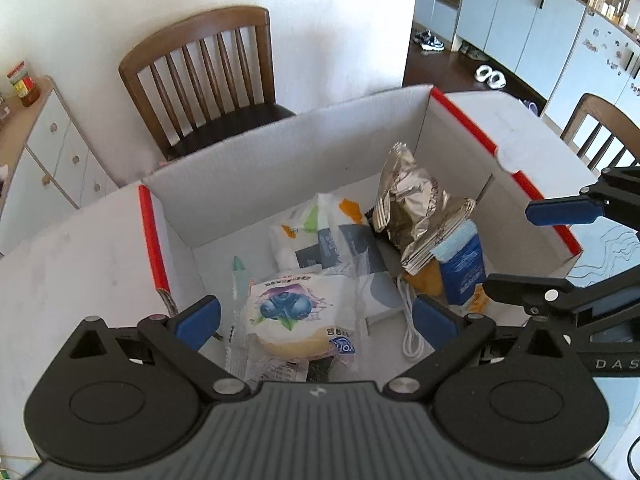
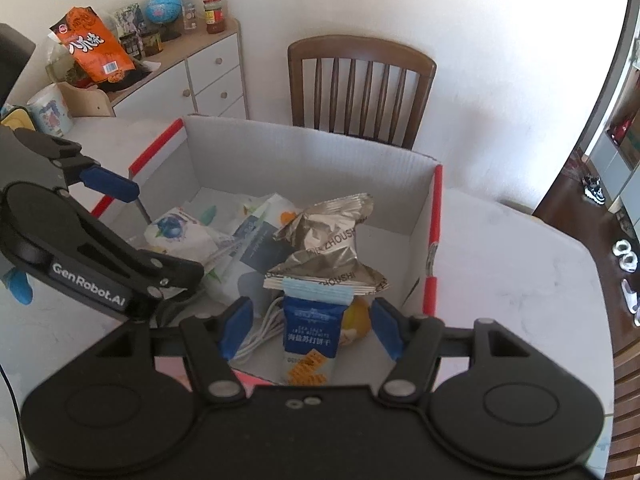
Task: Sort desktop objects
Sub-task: 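Open both grippers and lift them out of the box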
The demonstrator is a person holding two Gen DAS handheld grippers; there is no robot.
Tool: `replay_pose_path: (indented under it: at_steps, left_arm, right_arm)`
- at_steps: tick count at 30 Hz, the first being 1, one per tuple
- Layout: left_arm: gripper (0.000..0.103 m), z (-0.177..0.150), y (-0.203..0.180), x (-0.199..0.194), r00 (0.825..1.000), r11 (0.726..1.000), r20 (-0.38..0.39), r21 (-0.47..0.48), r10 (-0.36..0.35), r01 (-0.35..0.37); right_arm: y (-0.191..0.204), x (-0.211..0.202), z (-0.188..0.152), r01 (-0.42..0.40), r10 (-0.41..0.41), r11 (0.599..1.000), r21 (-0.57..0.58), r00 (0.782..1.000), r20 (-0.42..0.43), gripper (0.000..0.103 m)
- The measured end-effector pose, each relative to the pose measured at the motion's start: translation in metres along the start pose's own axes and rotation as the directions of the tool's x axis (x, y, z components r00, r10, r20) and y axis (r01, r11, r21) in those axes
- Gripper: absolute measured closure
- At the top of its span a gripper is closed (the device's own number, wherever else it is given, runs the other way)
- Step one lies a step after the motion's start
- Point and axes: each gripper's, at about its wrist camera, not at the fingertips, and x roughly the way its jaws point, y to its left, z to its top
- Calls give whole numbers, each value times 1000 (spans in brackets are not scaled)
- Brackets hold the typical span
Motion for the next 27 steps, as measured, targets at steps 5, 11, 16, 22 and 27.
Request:
replay_pose_path:
  at_steps: [5,11,16,22,27]
  left_arm:
    - [1,-4,-1,-14,1000,1000,21,2,-4,4]
    - [1,-13,0,-31,999,1000,46,-15,-15,15]
    - [1,-17,0,-46,997,999,76,-30,-32,34]
    - [1,-24,-1,-63,990,995,120,-61,-67,75]
    - [1,-34,-2,-74,987,996,150,-62,-56,66]
  right_arm:
    - [-2,-11,-2,3,-3,1000,15,1000,16,37]
    - [-1,-24,-7,3,-5,999,32,999,37,37]
    - [2,-38,-9,2,-4,999,41,998,59,37]
    - [9,-53,-15,-2,-2,999,43,996,87,37]
    - [13,-66,-20,-4,-3,998,56,993,114,37]
